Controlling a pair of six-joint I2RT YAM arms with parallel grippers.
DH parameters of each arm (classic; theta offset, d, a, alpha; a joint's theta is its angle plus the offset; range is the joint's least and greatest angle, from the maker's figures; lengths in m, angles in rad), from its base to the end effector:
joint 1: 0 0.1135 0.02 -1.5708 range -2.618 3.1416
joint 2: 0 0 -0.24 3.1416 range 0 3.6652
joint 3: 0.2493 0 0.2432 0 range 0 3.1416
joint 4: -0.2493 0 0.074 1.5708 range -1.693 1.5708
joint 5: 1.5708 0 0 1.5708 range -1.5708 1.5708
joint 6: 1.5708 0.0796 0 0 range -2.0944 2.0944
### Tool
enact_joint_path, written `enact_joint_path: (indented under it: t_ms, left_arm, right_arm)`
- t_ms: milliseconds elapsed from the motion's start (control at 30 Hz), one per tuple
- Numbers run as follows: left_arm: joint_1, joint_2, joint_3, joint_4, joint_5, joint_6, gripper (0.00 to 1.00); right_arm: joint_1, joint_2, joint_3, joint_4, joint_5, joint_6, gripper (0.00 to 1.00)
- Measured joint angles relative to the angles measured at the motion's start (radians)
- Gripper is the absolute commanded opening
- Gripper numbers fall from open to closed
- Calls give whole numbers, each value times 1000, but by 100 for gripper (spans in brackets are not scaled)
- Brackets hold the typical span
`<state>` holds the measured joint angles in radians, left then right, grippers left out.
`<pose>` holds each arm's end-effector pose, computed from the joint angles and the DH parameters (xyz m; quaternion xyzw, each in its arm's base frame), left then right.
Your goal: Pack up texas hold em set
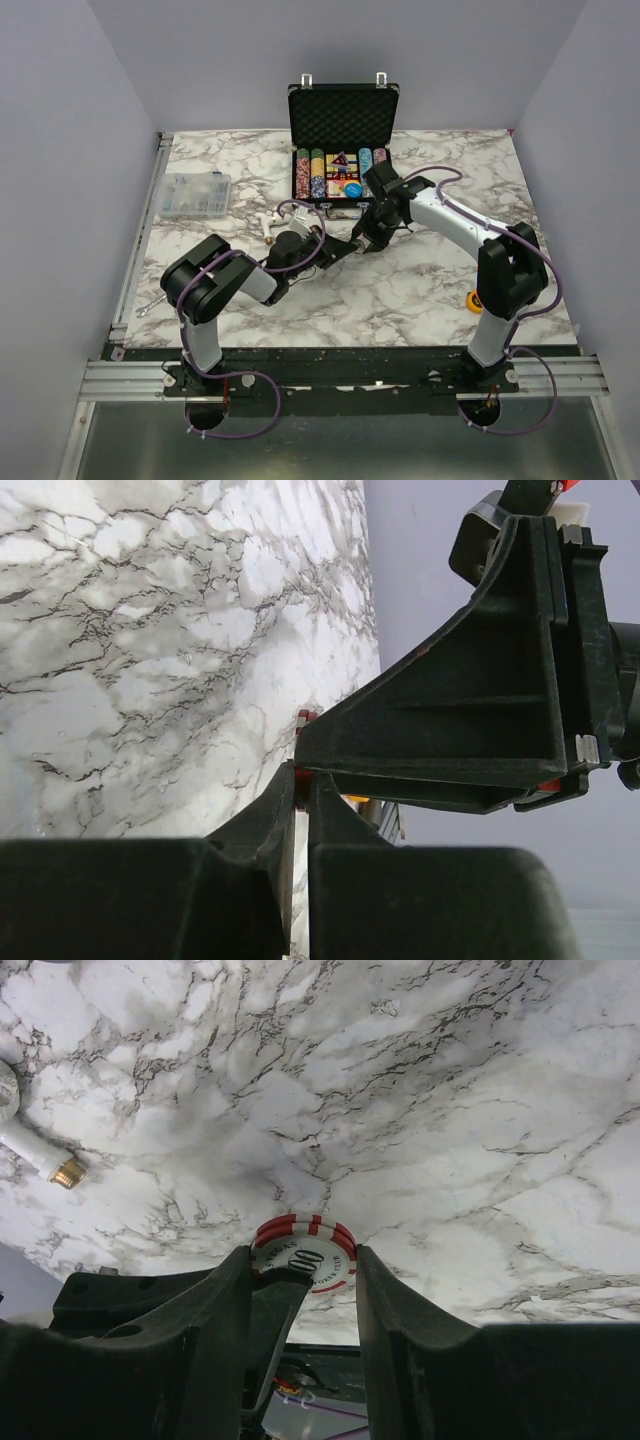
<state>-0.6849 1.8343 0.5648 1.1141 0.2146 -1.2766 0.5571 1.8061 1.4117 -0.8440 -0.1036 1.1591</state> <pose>0.2679 -0.2407 0.1145 -0.1537 0.7430 -0.5823 0.2920 0.3068 0.2008 0.1669 0.2838 0.9432 0.1584 0.0694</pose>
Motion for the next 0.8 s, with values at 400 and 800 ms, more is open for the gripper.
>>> enact_joint_path:
  t_ms: [400, 800]
  left_arm:
    - [21, -31, -29, -43, 40, -36, 0]
    - [209, -131, -34, -190, 201, -117, 0]
  right_arm:
    - [-52, -47, -152, 202, -125, -142, 67]
    - [-102, -309, -150, 267, 116, -454, 85]
